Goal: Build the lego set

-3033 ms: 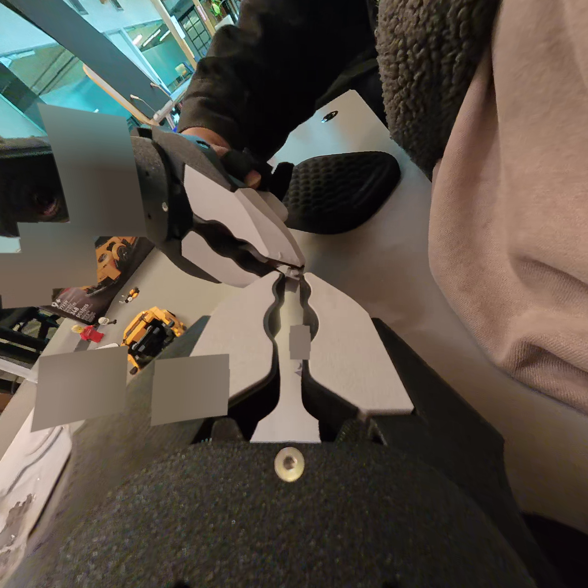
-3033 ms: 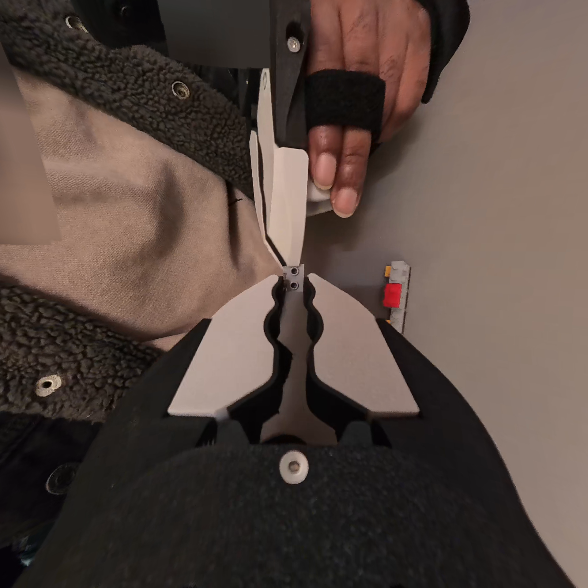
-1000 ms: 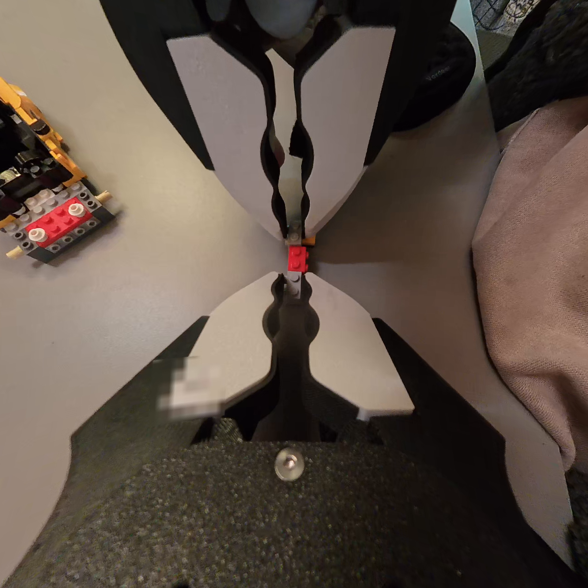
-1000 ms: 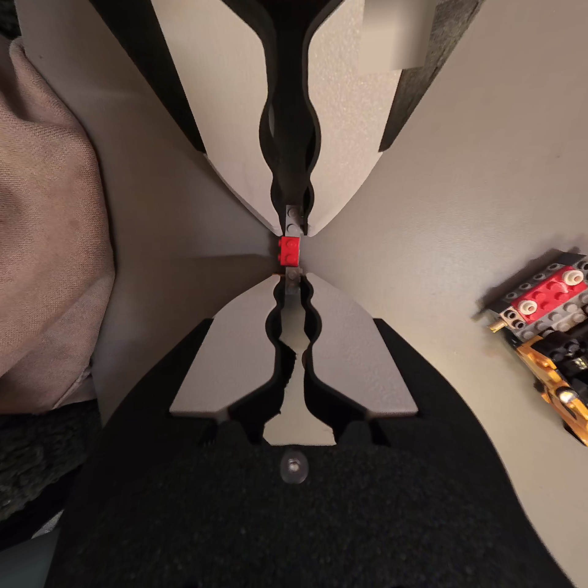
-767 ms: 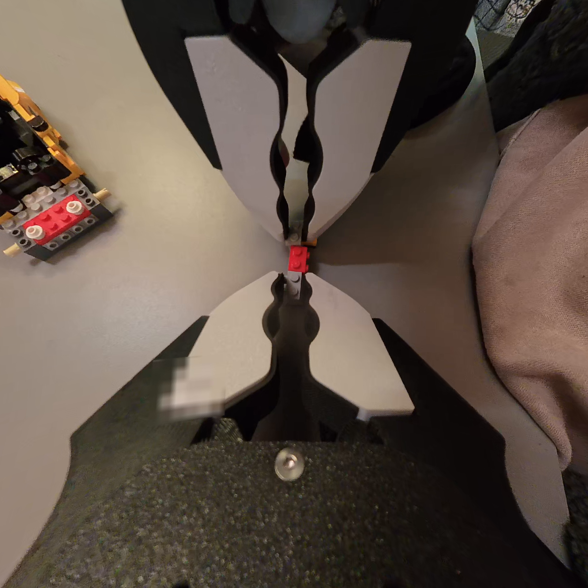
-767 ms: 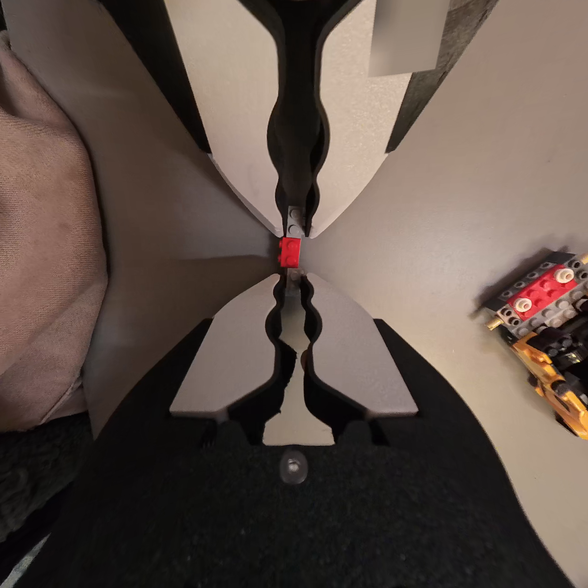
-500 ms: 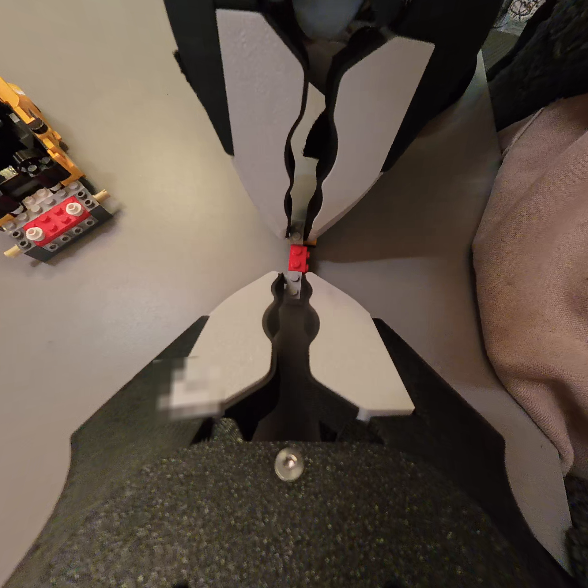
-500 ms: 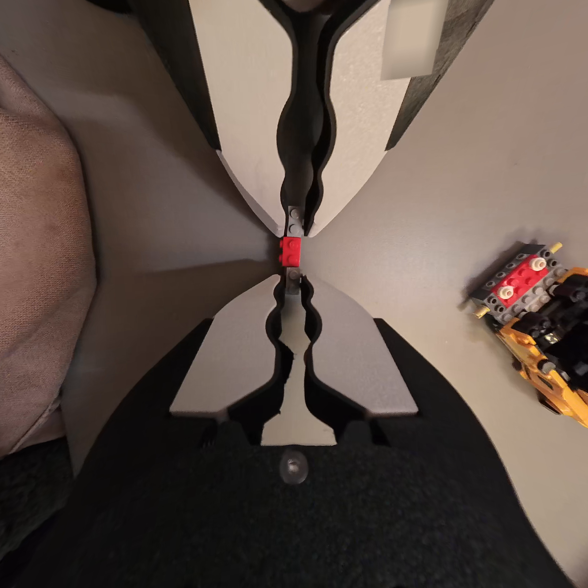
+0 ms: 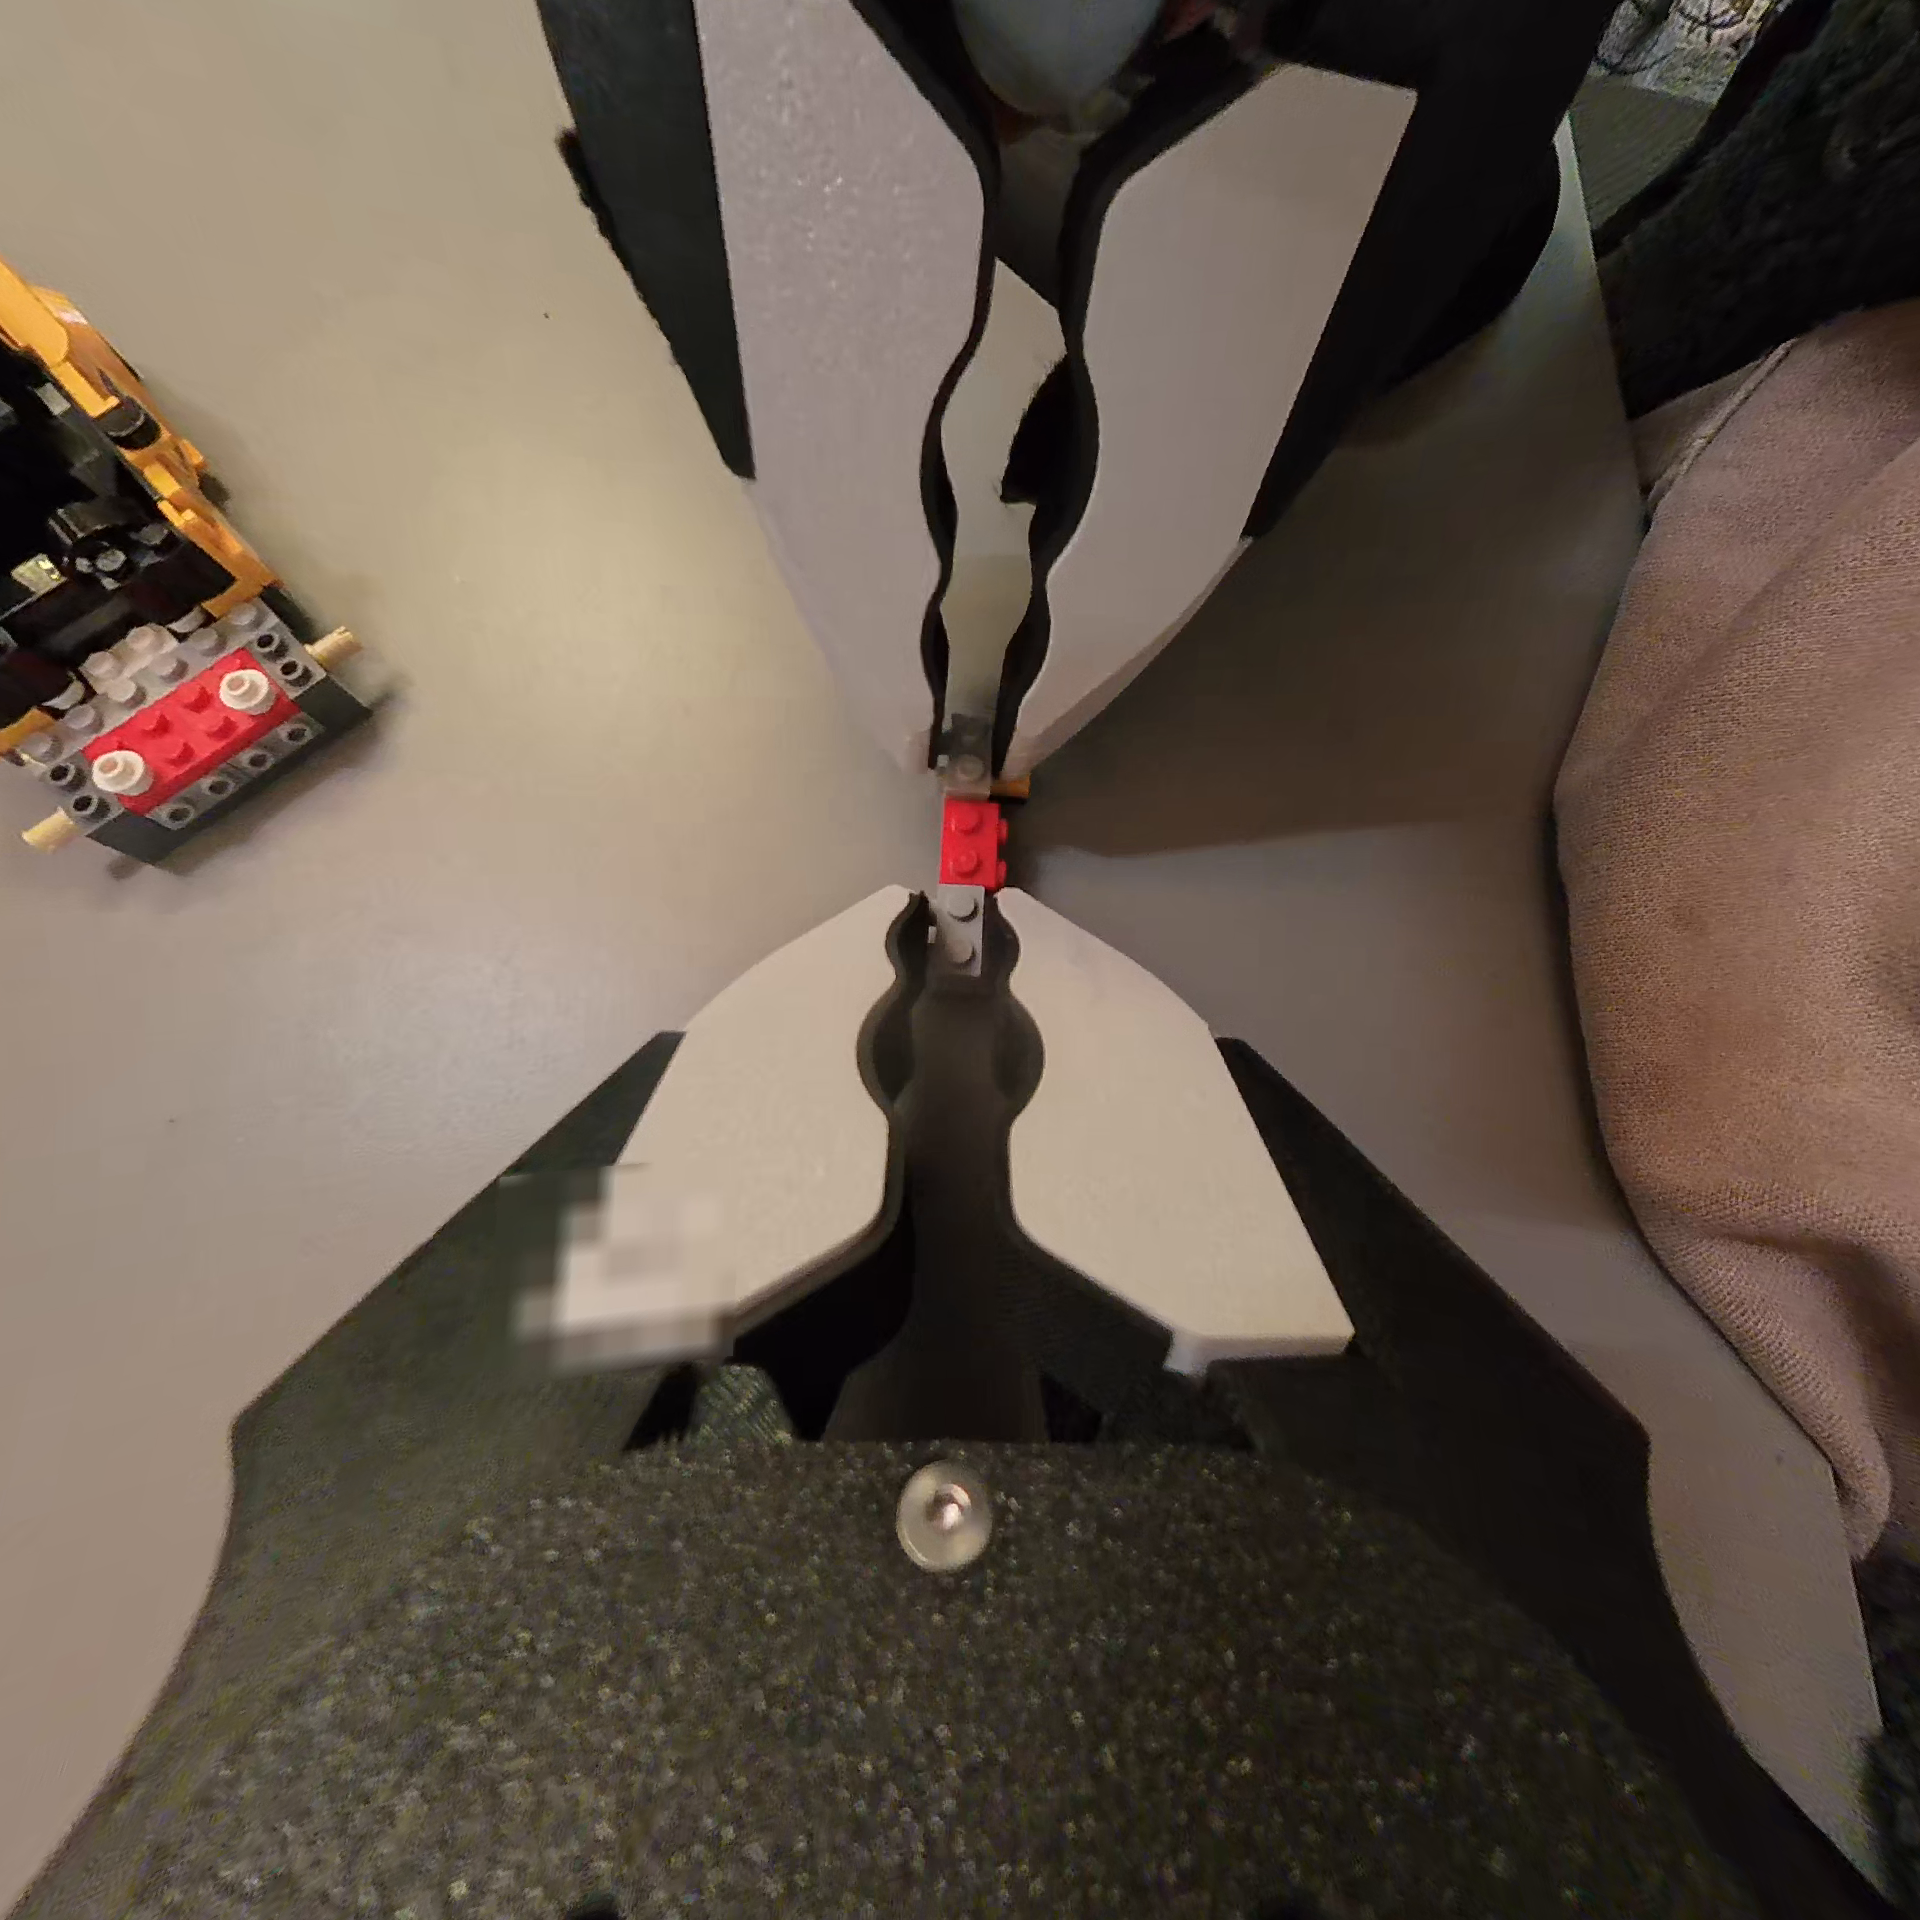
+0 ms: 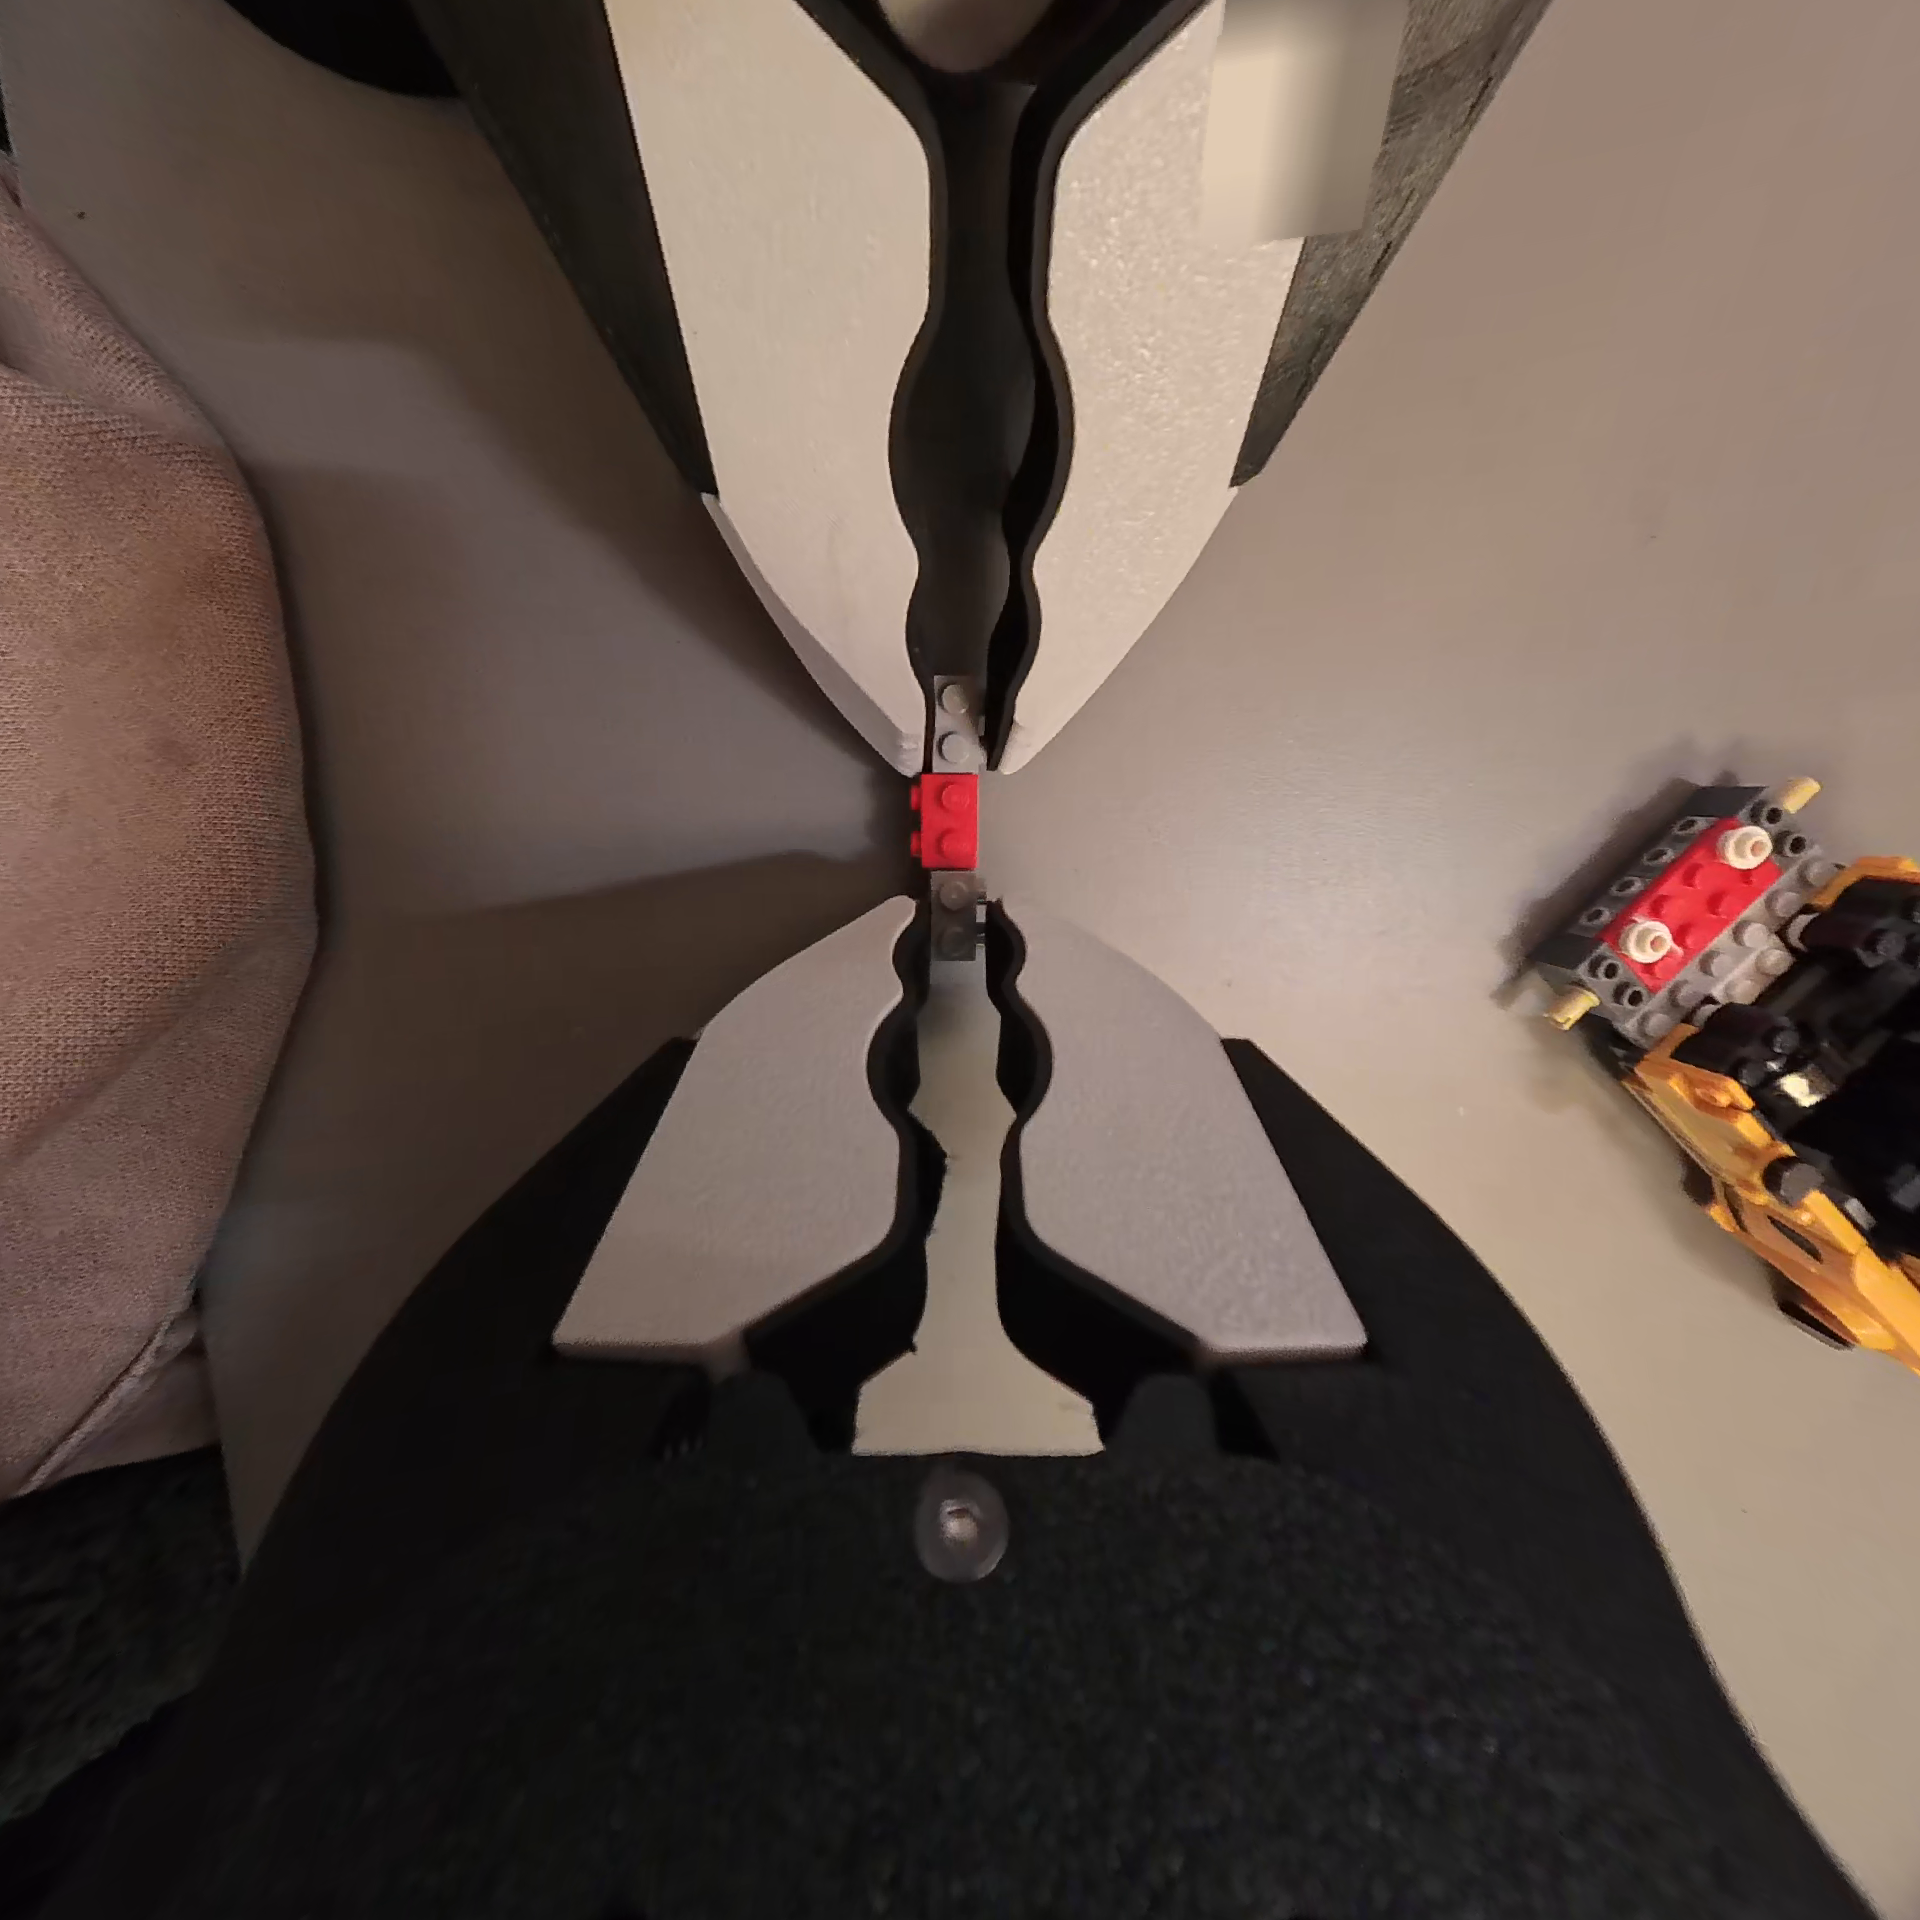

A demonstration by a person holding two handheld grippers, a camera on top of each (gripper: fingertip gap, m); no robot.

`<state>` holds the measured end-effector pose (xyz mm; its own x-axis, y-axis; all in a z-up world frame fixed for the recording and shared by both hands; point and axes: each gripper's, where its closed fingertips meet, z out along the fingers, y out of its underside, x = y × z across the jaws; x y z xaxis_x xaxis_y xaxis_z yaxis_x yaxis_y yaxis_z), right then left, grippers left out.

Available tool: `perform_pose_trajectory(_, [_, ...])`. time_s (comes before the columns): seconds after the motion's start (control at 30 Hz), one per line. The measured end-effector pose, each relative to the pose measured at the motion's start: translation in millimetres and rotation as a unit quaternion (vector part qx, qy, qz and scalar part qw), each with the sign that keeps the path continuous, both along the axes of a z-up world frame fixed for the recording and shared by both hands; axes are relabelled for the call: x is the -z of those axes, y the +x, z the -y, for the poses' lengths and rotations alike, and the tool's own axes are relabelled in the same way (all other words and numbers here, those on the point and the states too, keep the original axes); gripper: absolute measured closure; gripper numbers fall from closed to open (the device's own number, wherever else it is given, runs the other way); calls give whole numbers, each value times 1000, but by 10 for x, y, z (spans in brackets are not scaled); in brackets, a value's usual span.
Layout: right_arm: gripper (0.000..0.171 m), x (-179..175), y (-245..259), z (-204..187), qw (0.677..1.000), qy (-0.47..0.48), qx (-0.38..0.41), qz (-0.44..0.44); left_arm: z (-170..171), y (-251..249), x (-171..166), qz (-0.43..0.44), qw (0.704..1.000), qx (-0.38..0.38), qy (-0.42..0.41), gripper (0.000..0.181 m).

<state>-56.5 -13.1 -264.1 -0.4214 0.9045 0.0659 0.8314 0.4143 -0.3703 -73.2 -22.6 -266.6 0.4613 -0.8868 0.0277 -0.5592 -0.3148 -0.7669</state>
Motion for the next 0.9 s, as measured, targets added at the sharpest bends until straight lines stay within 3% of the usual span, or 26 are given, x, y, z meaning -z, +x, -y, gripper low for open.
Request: perform_pose_trajectory(0.9, [162, 36, 9, 27, 994, -100, 4, 47, -3, 3, 7, -4, 1000, 5, 11, 171])
